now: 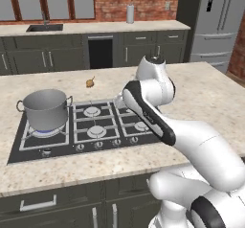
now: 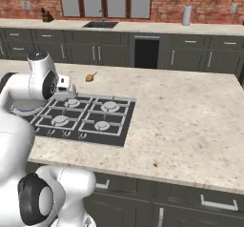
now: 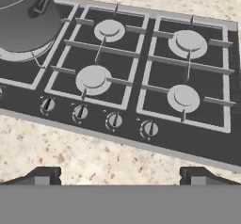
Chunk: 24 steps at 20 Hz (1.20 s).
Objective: Turn on the burner for the pot on the stove. Wait thirty seconds for the pot to heat up. Then add the onion to the pot.
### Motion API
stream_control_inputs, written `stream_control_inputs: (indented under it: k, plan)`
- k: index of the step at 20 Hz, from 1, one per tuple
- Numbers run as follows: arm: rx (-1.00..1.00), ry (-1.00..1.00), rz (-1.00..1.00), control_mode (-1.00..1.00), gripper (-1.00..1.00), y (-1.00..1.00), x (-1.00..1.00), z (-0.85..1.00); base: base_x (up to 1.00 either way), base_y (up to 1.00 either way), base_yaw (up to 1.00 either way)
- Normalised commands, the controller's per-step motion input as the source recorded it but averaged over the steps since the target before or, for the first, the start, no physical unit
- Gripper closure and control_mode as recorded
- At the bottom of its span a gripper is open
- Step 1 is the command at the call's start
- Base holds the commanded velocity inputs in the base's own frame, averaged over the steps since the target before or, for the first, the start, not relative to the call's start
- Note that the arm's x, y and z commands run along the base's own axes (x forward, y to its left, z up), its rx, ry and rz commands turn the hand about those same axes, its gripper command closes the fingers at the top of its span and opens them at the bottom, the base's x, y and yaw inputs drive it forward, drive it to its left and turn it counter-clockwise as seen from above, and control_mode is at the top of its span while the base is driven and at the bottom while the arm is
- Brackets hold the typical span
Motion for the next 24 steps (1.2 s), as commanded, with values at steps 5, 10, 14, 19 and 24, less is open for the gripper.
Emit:
stream_control_inputs:
  k: [5,10,14,19,24]
  plan:
    - [-0.02,0.01,-0.01,-1.0,-1.0,-0.97,-0.53,0.07,0.0,0.0,0.0]
    - [-0.01,0.16,-0.45,-1.0,-1.0,-0.8,-0.44,0.08,0.0,0.0,0.0]
    - [0.14,0.47,-0.49,-1.0,-1.0,-0.4,-0.13,0.04,0.0,0.0,0.0]
    - [0.02,0.22,-0.27,-1.0,-1.0,-0.1,-0.76,0.23,0.0,0.0,0.0]
    - [-0.05,0.04,-0.03,-1.0,-1.0,0.01,-0.99,0.06,0.0,0.0,0.0]
